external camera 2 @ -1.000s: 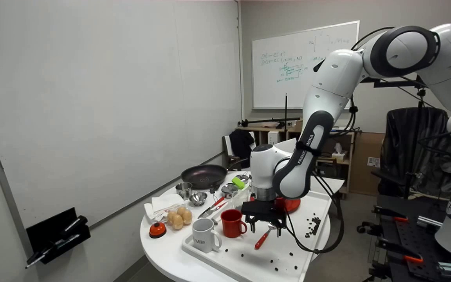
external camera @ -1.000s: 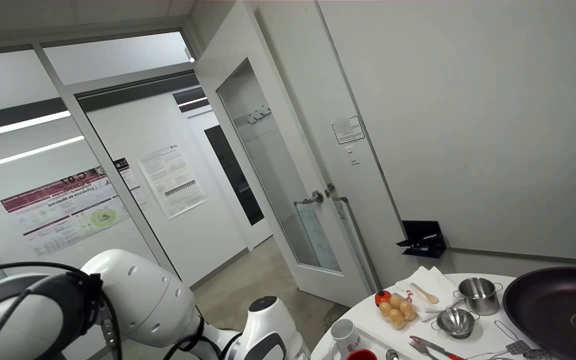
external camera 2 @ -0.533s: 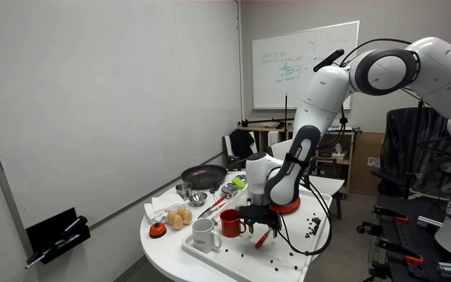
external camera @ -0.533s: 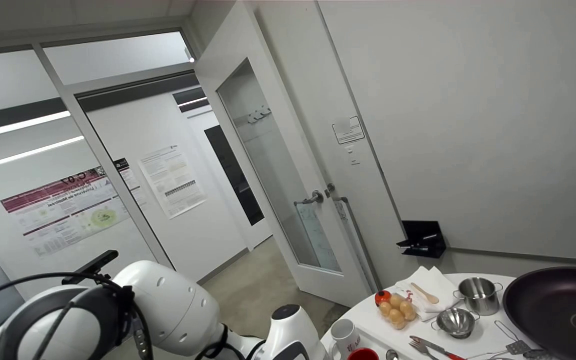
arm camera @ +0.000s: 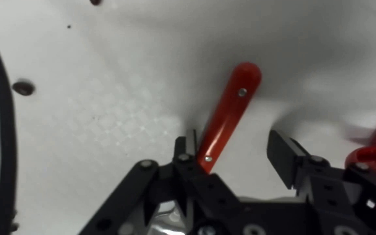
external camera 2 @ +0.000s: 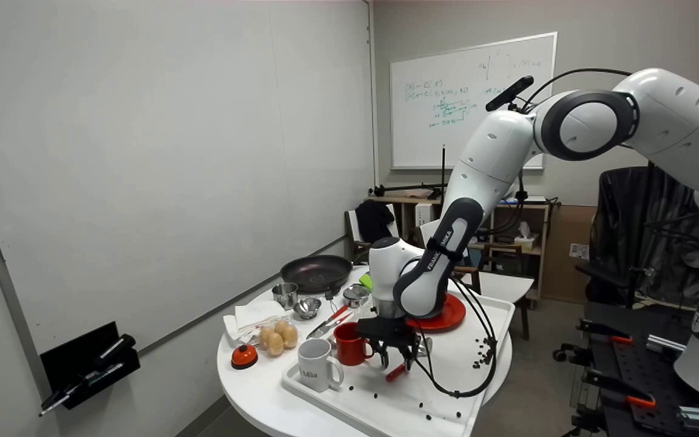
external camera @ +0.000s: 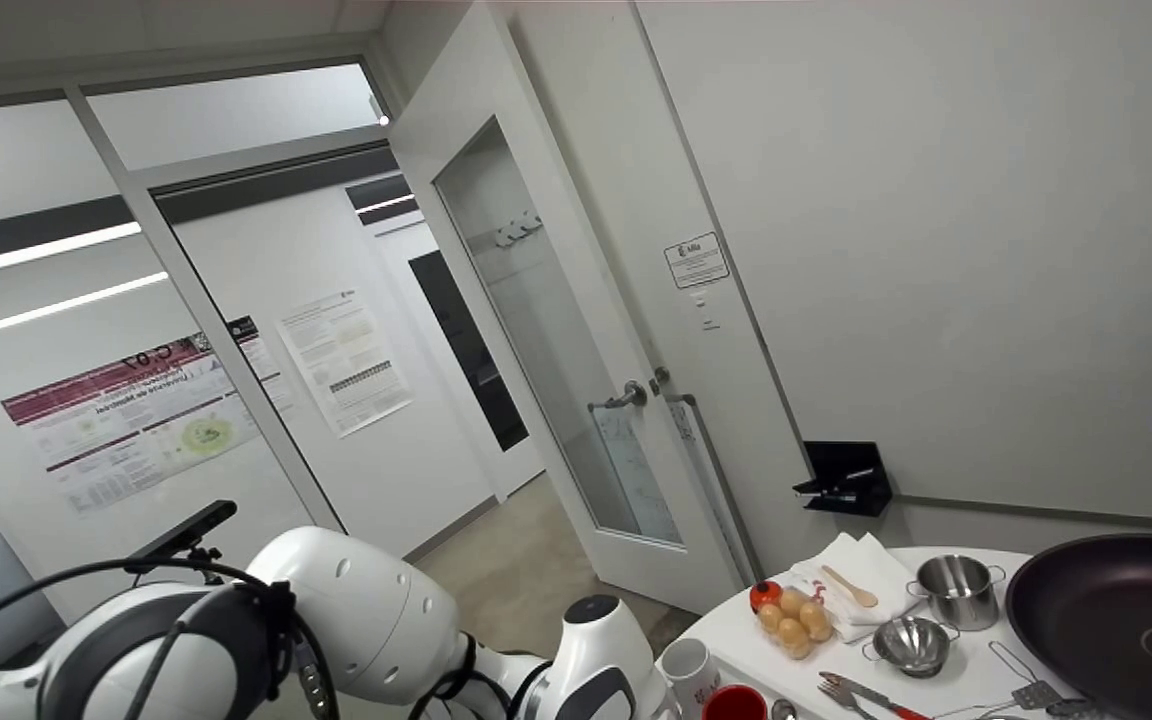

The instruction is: Use the spoon to mix the contents of the bowl

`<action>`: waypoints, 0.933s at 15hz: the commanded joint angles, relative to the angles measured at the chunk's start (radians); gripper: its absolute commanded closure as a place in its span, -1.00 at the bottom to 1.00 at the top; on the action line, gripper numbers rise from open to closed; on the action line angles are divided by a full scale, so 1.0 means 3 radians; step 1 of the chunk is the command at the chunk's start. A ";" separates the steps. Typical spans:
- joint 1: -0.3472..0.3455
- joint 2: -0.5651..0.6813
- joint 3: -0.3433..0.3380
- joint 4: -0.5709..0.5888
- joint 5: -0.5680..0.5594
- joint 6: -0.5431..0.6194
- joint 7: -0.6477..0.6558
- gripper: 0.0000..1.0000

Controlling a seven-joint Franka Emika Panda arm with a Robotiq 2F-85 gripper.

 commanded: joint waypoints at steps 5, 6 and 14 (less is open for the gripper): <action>-0.0088 0.0027 0.0159 0.0081 0.0218 -0.0023 -0.0185 0.91; -0.0095 0.0020 0.0166 0.0072 0.0239 -0.0023 -0.0198 0.90; -0.0113 -0.0365 0.0131 -0.0353 0.0386 0.0286 -0.0204 0.84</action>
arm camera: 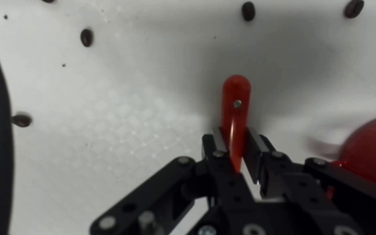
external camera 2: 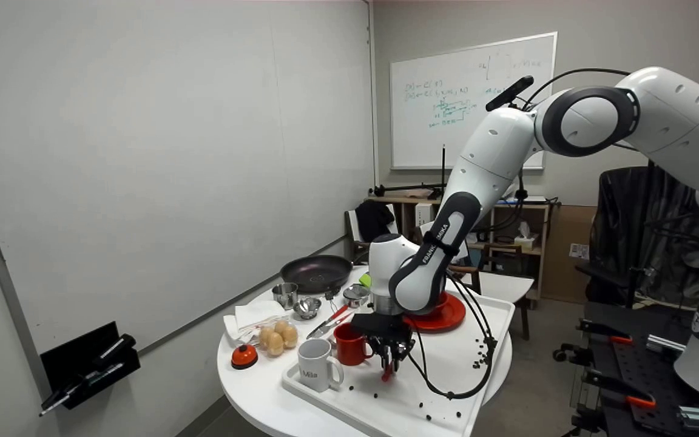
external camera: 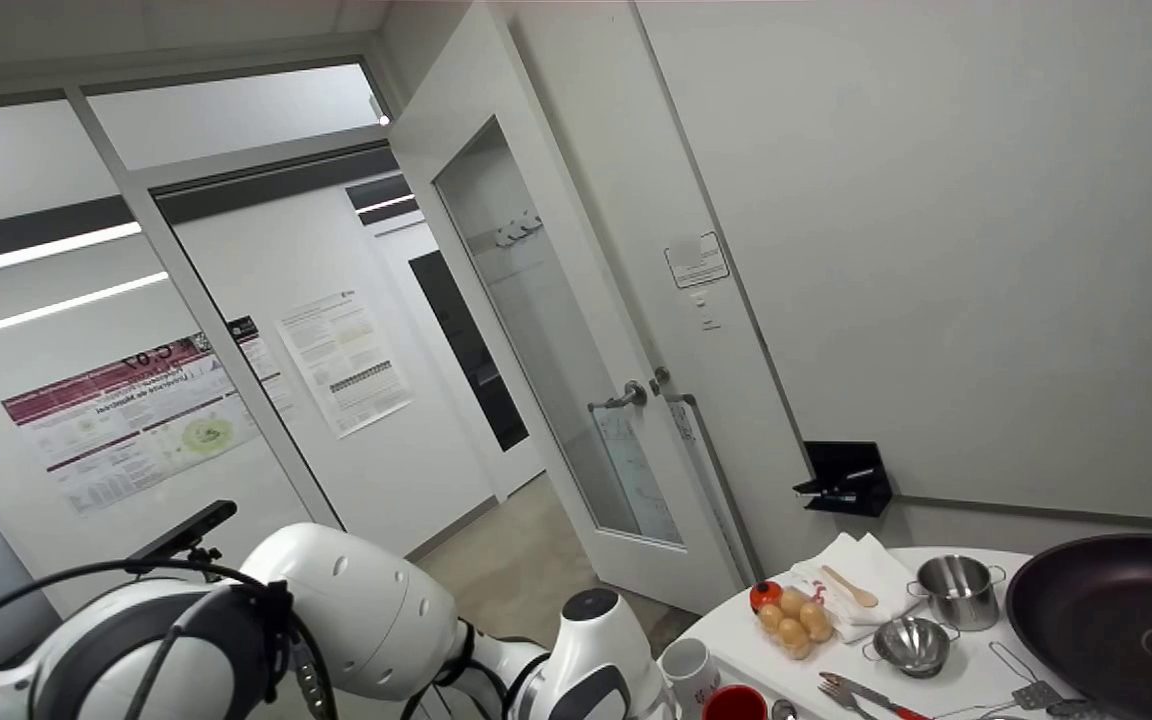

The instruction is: Use the spoon to mix the contents of the bowl

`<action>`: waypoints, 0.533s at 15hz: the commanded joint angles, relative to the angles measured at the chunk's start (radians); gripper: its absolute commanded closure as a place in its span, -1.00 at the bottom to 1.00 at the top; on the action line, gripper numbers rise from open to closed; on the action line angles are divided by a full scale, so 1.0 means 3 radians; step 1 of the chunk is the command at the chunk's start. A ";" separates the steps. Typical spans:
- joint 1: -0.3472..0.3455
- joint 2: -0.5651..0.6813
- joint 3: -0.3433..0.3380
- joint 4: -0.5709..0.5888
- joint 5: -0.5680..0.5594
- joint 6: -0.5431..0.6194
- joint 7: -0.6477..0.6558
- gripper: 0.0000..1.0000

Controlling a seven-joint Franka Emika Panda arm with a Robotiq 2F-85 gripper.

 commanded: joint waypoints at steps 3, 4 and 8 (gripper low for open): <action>0.0040 -0.0553 -0.0181 -0.0573 0.0098 0.0307 0.0020 0.85; 0.0037 -0.0631 -0.0217 -0.0652 0.0104 0.0337 0.0038 0.85; -0.0109 -0.0937 -0.0227 -0.0979 0.0202 0.0491 -0.0011 0.86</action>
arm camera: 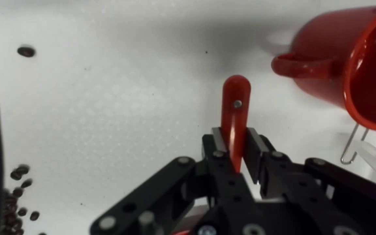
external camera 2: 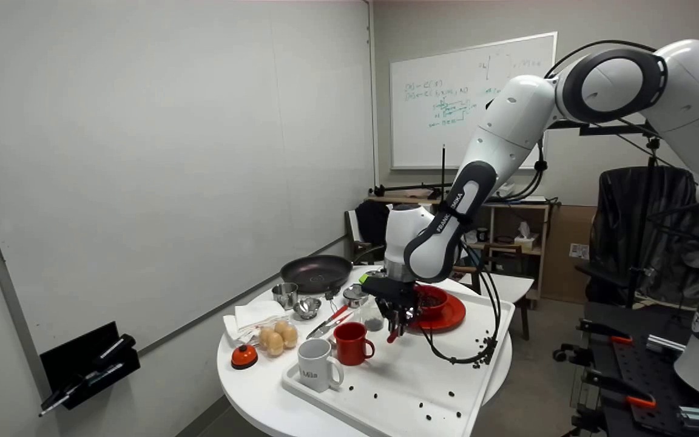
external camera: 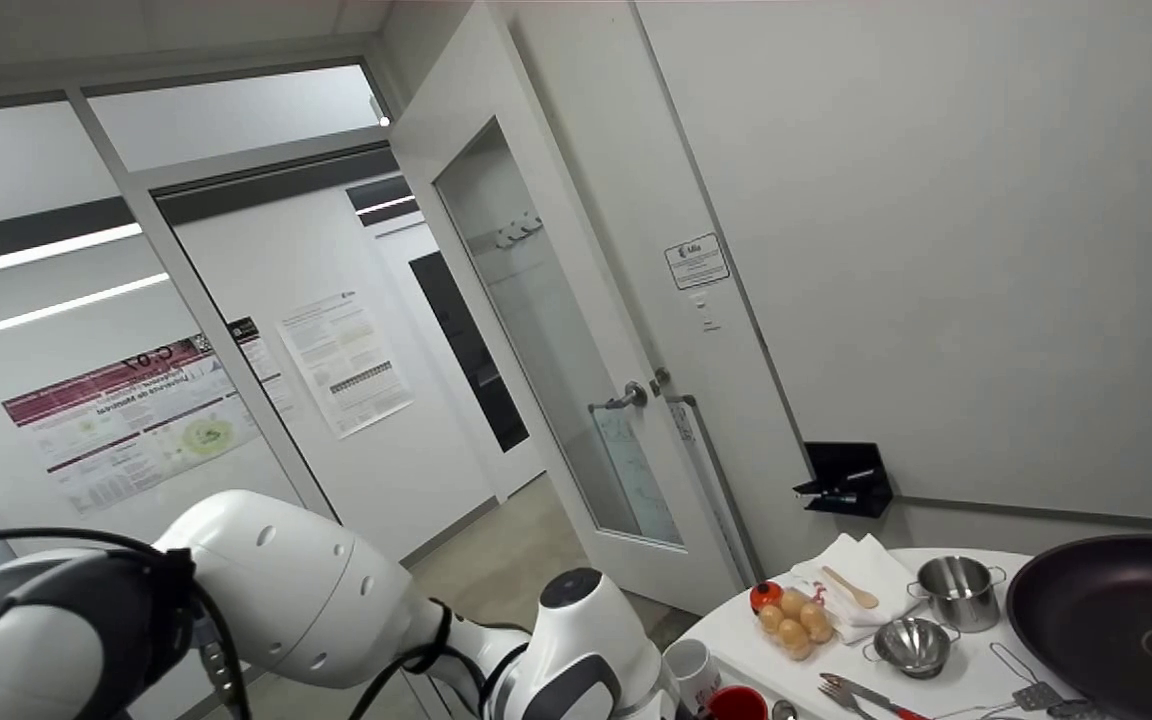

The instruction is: Use the spoon to mix the contents of the bowl

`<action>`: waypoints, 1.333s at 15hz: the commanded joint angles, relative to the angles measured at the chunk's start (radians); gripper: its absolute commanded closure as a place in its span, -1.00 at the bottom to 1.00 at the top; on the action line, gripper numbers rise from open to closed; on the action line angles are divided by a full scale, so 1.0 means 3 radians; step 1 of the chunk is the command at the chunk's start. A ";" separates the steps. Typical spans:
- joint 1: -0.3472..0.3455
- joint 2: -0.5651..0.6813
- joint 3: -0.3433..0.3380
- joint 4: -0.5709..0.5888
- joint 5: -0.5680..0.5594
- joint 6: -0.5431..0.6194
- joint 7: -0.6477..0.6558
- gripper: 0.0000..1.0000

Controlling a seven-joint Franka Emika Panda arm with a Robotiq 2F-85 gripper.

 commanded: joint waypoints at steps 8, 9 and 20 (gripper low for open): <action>-0.1713 -0.0613 0.1302 -0.0775 0.1799 0.0384 -0.1760 0.86; -0.1860 -0.0606 0.1353 -0.0779 0.2023 0.0354 -0.2016 0.86; -0.1986 -0.0556 0.0825 -0.0697 0.2619 -0.0066 -0.3312 0.86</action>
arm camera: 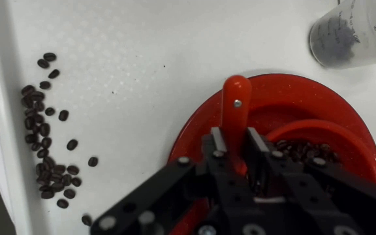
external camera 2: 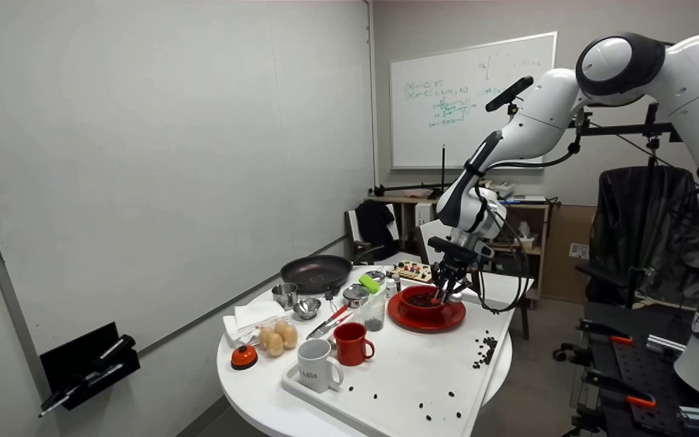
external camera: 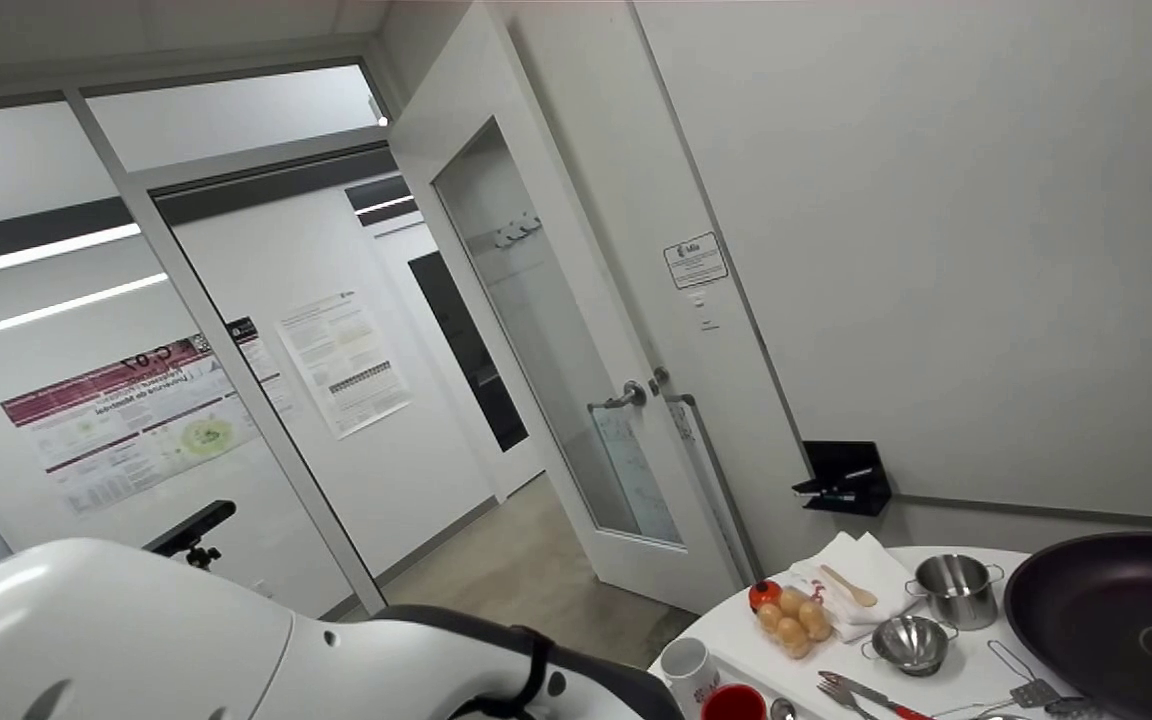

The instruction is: Use the spoon to mix the contents of the bowl

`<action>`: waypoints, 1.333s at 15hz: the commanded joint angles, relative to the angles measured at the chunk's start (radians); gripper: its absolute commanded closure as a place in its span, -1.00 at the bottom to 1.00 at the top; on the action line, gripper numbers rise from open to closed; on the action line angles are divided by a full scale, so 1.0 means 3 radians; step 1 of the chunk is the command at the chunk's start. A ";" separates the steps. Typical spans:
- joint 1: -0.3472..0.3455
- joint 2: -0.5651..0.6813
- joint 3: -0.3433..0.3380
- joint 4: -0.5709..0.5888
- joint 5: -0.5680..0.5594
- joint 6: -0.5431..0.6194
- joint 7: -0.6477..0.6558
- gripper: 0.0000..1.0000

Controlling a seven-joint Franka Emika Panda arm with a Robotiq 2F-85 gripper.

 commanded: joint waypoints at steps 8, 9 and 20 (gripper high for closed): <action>0.1239 -0.0197 -0.1078 0.0009 -0.0321 -0.0279 -0.0032 0.86; 0.1293 -0.0207 -0.1127 0.0025 -0.0407 -0.0302 -0.0021 0.86; 0.1037 -0.0118 -0.0987 0.0611 -0.0486 -0.1418 -0.0477 0.86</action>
